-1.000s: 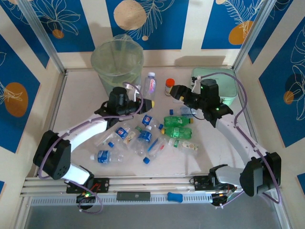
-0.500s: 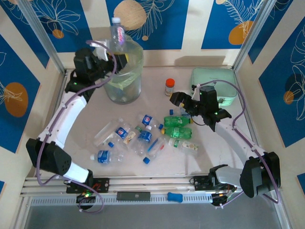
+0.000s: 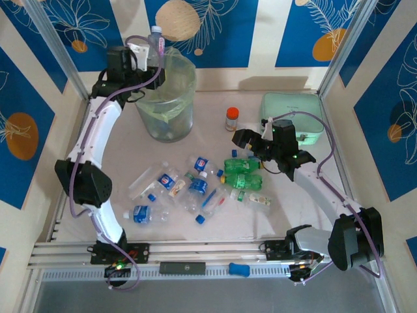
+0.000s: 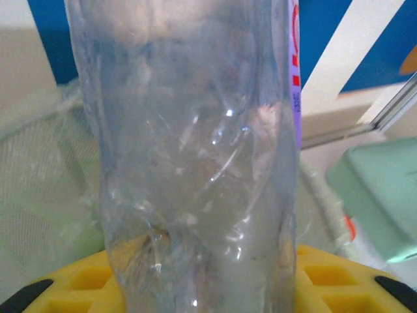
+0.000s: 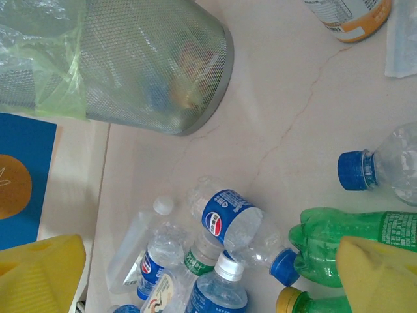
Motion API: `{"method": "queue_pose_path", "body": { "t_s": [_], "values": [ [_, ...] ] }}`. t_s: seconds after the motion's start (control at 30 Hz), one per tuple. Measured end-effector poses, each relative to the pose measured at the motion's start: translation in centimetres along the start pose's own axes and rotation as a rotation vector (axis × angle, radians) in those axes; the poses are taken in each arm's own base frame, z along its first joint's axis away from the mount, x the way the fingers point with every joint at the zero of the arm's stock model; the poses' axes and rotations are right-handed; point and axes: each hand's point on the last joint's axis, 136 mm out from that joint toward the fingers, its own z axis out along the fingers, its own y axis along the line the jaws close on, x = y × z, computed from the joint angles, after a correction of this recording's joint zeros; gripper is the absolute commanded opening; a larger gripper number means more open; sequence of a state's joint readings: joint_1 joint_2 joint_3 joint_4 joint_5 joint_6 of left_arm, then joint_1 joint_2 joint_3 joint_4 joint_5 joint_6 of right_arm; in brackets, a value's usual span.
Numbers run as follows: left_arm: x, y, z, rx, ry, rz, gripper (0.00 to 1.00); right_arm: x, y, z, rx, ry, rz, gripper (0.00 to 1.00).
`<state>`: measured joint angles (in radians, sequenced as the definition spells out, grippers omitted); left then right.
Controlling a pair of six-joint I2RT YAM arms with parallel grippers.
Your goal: Put the plastic bottles in the bin
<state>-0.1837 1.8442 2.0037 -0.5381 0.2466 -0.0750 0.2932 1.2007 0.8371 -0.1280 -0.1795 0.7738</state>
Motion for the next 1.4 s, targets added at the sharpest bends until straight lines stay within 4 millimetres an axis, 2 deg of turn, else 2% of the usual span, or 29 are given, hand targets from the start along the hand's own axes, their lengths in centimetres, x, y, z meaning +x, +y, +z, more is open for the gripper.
{"method": "queue_pose_path", "body": {
  "t_s": [0.23,0.33,0.43,0.5,0.67,0.77,0.9,1.07,1.13,1.23,1.4],
  "values": [
    [5.2,1.9,2.8,-0.051,0.2,0.005,0.56,0.0,0.0,0.0,0.001,0.001,0.0,0.99],
    [6.4,2.1,2.9,-0.056,0.244,-0.007,0.71,0.1,-0.1,-0.2,0.005,-0.001,0.001,0.99],
    [6.3,2.0,2.8,-0.056,0.246,-0.013,0.94,0.1,-0.1,-0.5,0.013,-0.006,0.001,0.99],
    [6.0,1.9,2.7,-0.056,0.239,-0.016,1.0,0.1,0.0,-0.7,0.018,-0.01,0.0,0.99],
    [4.8,1.1,1.6,-0.028,0.206,-0.038,0.99,1.0,-0.4,-0.9,0.06,0.003,-0.007,0.99],
    [3.2,-0.3,-0.3,0.012,0.149,-0.053,0.99,1.8,-1.0,-0.9,0.097,0.021,-0.005,0.99],
    [1.3,-3.2,-4.6,0.084,0.043,-0.074,1.0,3.0,-1.7,-1.0,0.156,0.051,-0.003,0.99],
    [1.6,-7.8,-8.9,0.192,-0.056,-0.075,0.99,4.3,-2.0,-1.7,0.218,0.095,-0.019,0.99],
    [2.5,-10.0,-9.7,0.244,-0.077,-0.073,0.99,4.8,-2.0,-2.1,0.241,0.12,-0.033,0.99],
    [4.5,-12.3,-9.8,0.308,-0.081,-0.094,0.99,6.2,-2.3,-2.7,0.279,0.174,-0.058,0.99],
    [10.5,-13.4,-8.6,0.351,-0.02,-0.182,0.99,9.7,-3.6,-3.9,0.364,0.3,-0.097,0.99]
  ]
}}
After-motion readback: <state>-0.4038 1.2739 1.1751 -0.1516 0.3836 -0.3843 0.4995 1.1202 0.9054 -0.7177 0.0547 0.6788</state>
